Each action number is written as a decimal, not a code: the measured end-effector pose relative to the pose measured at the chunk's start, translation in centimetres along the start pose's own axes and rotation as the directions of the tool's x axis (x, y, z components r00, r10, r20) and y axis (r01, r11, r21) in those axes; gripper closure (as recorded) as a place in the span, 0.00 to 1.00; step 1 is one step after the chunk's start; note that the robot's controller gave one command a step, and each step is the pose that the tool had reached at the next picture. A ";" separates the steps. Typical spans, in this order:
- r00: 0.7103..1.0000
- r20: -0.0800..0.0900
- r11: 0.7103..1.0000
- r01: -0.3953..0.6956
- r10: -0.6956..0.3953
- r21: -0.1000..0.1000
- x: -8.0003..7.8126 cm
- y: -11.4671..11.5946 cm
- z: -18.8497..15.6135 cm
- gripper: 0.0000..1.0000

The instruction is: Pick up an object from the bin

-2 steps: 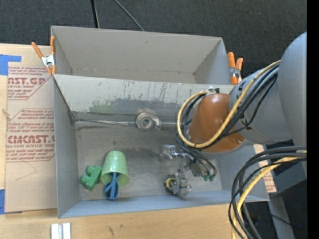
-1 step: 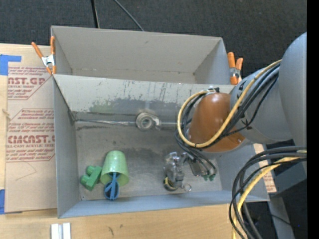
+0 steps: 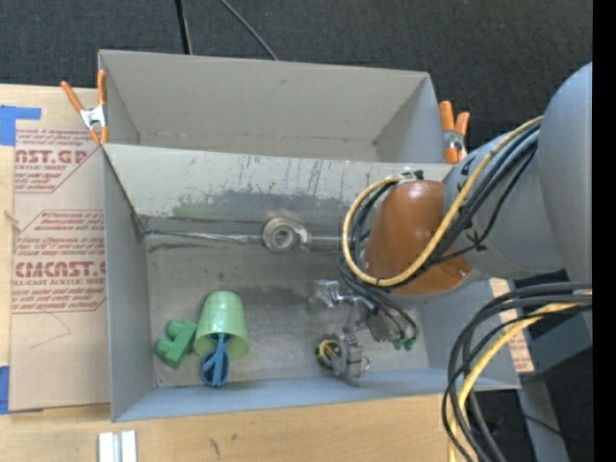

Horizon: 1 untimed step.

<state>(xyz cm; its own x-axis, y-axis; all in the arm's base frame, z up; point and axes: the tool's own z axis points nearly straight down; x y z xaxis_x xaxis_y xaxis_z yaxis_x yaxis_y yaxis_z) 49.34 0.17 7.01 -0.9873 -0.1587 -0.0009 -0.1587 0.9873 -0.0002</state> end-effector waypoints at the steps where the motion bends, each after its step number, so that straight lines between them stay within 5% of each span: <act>1: 1.000 0.001 1.000 0.000 0.000 0.000 0.0 0.0 -0.1 1.00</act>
Offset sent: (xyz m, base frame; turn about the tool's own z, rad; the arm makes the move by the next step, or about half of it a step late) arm 0.0000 0.0000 0.0000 0.0000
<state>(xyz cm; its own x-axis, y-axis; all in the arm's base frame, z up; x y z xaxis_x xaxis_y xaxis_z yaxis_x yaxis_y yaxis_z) 49.39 0.17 7.11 -0.9873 -0.1590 -0.0018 -0.1590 0.9873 -0.0004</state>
